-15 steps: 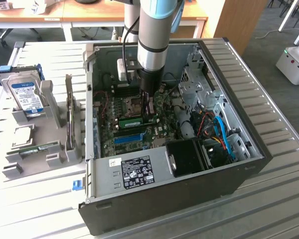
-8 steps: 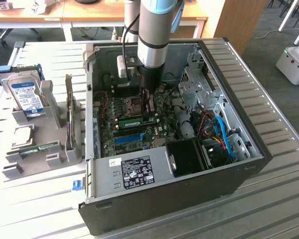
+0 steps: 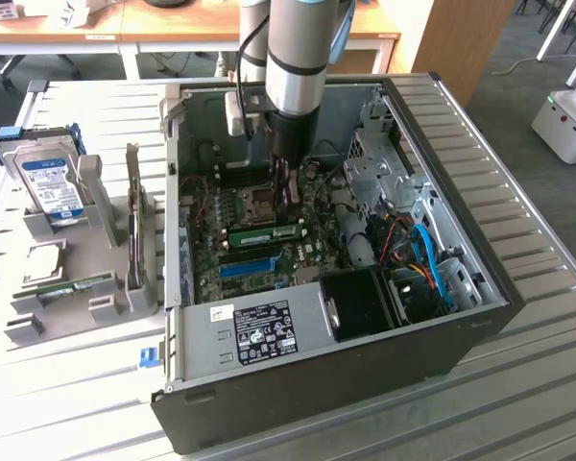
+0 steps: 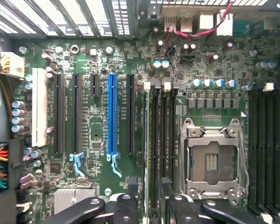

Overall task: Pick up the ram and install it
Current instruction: 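Insert the ram into the slot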

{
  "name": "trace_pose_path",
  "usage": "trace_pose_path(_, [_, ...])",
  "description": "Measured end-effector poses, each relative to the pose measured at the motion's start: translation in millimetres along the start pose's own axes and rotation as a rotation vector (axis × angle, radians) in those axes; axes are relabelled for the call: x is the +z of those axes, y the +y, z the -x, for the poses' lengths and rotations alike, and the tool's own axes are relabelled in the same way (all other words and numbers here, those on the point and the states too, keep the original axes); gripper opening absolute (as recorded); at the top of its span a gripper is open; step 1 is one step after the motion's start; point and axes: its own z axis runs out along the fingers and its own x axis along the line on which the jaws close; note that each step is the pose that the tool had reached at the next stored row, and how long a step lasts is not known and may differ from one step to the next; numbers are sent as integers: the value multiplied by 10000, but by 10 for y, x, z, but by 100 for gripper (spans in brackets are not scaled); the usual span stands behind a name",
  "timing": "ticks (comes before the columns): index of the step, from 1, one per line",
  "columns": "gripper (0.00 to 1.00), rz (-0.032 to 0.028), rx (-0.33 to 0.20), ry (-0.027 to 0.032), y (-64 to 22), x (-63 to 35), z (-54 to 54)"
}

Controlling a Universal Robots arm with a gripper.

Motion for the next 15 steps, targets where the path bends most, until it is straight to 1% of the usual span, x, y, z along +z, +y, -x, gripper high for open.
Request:
trace_pose_path(9, [32, 0, 1, 0, 3, -242, 3])
trace_pose_path(15, [32, 0, 0, 0, 5, -382, 5])
